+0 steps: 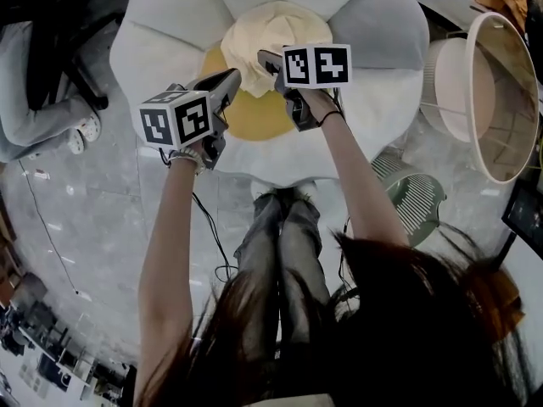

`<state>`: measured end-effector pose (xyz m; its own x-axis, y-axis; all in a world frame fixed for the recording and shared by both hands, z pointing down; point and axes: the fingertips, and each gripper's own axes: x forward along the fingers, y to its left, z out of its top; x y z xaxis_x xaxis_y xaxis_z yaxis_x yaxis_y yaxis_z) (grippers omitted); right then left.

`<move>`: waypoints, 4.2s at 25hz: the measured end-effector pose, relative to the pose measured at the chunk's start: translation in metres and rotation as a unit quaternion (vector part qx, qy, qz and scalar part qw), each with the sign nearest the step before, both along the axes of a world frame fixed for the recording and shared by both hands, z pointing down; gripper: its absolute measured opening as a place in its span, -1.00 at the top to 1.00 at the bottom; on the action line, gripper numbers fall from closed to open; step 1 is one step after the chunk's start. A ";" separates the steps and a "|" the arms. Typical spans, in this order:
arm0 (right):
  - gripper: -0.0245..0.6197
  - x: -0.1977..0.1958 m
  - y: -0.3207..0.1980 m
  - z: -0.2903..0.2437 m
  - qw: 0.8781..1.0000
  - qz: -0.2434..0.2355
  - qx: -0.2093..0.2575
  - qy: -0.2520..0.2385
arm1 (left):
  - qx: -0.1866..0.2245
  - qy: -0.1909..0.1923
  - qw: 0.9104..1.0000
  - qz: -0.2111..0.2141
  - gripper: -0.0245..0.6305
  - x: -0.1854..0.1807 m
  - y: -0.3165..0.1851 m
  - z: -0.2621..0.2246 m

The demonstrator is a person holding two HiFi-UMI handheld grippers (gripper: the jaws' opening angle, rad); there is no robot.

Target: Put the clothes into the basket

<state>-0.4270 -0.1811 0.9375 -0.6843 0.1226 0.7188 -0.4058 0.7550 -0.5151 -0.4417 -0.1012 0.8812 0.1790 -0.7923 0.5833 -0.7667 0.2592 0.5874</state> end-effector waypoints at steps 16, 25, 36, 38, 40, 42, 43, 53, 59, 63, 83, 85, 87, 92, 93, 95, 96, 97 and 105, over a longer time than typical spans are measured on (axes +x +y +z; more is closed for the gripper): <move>0.26 -0.005 -0.003 0.108 0.999 0.002 0.004 0.034 | -0.011 0.010 1.000 0.016 0.89 0.008 0.014 0.096; 0.26 -0.023 -0.002 0.146 0.997 -0.040 0.018 0.069 | 0.003 -0.002 1.000 0.012 0.89 0.002 0.009 0.117; 0.28 -0.031 -0.005 0.177 0.987 -0.088 0.069 0.115 | 0.018 -0.014 1.000 0.000 0.89 -0.004 -0.003 0.135; 0.35 -0.032 -0.005 0.179 0.985 -0.095 0.078 0.119 | 0.018 -0.014 1.000 0.000 0.89 -0.002 -0.003 0.137; 0.43 -0.030 -0.004 0.177 0.985 -0.099 0.076 0.118 | 0.017 -0.012 1.000 0.000 0.89 0.002 0.000 0.138; 0.73 -0.025 -0.003 0.173 0.986 -0.100 0.073 0.113 | 0.014 -0.006 1.000 -0.002 0.89 0.007 0.003 0.137; 0.77 -0.022 -0.002 0.171 0.987 -0.098 0.071 0.109 | 0.012 -0.004 1.000 -0.003 0.89 0.009 0.005 0.135; 0.80 0.000 0.006 0.117 0.999 -0.024 0.002 0.035 | -0.004 0.014 1.000 -0.010 0.89 0.021 0.022 0.098; 0.80 0.010 0.002 0.064 0.999 -0.017 -0.006 0.026 | -0.013 0.026 0.999 -0.013 0.89 0.032 0.023 0.060; 0.80 0.011 -0.001 0.035 1.000 -0.011 -0.011 0.024 | -0.009 0.028 1.000 -0.011 0.89 0.032 0.018 0.032; 0.80 0.025 0.022 -0.091 0.999 0.007 -0.044 0.001 | 0.000 0.044 0.998 -0.033 0.89 0.038 0.030 -0.085; 0.80 0.029 0.028 -0.107 0.999 0.006 -0.047 0.000 | 0.002 0.045 0.998 -0.042 0.89 0.041 0.037 -0.101; 0.80 0.035 0.032 -0.123 0.999 0.005 -0.047 0.001 | 0.005 0.051 0.997 -0.058 0.89 0.045 0.043 -0.115; 0.80 0.046 0.042 -0.166 0.998 0.015 -0.054 -0.009 | 0.021 0.060 0.994 -0.091 0.89 0.050 0.056 -0.154; 0.80 0.048 0.045 -0.175 0.998 0.015 -0.055 -0.010 | 0.021 0.061 0.993 -0.095 0.89 0.052 0.059 -0.162; 0.80 0.053 0.048 -0.190 0.998 0.014 -0.054 -0.011 | 0.026 0.062 0.993 -0.101 0.89 0.056 0.060 -0.178; 0.80 0.054 0.048 -0.198 0.998 0.014 -0.052 -0.012 | 0.031 0.063 0.992 -0.105 0.89 0.057 0.060 -0.186; 0.80 0.056 0.047 -0.205 0.999 0.014 -0.050 -0.014 | 0.037 0.063 0.991 -0.109 0.89 0.058 0.059 -0.194; 0.80 0.067 0.045 -0.257 0.999 0.016 -0.041 -0.030 | 0.068 0.063 0.987 -0.134 0.89 0.060 0.057 -0.244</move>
<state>-0.3604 -0.1360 0.6804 -0.7301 0.1567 0.6651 -0.3963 0.6958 -0.5990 -0.3819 -0.0440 0.6371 0.0172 -0.8903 0.4550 -0.6000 0.3548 0.7170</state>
